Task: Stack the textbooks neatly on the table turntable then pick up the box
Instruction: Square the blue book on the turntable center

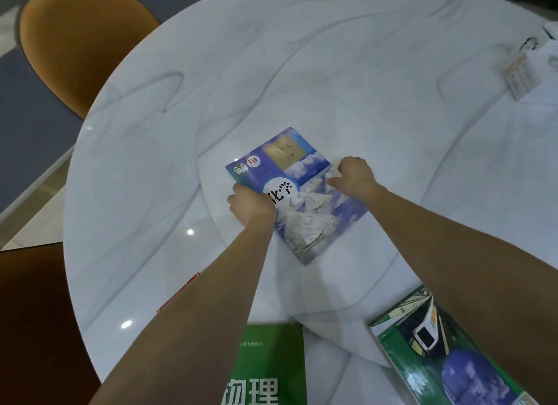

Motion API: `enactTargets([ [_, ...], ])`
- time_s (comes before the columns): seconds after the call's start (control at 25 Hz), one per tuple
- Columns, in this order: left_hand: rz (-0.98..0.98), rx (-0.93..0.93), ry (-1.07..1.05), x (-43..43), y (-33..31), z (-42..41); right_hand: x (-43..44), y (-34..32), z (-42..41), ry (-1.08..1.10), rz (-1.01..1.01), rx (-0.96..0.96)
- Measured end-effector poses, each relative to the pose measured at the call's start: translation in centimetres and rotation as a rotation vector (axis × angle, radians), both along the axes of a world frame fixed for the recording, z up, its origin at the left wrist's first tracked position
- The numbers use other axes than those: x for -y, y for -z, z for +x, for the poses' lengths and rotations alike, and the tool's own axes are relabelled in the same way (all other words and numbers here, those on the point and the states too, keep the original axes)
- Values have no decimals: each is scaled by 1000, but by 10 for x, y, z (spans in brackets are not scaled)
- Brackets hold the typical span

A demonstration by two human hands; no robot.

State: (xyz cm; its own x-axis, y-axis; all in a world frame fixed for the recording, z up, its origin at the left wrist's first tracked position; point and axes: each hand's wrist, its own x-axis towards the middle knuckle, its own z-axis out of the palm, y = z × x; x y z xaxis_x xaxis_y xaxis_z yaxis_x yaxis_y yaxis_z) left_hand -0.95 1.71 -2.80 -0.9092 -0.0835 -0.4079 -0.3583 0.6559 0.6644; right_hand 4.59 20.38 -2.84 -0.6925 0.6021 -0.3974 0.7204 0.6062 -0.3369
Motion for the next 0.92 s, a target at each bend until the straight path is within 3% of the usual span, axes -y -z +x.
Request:
enactTargets([
  [0.44, 205, -55, 105, -8, -5, -11, -6, -14, 25, 285, -219, -89],
  [0.64, 277, -127, 293, -30, -9, -13, -11, -16, 69, 502, -388, -202],
  [0.92, 271, -88, 501, -77, -4, 1, -25, -15, 122, 702, -409, -272],
])
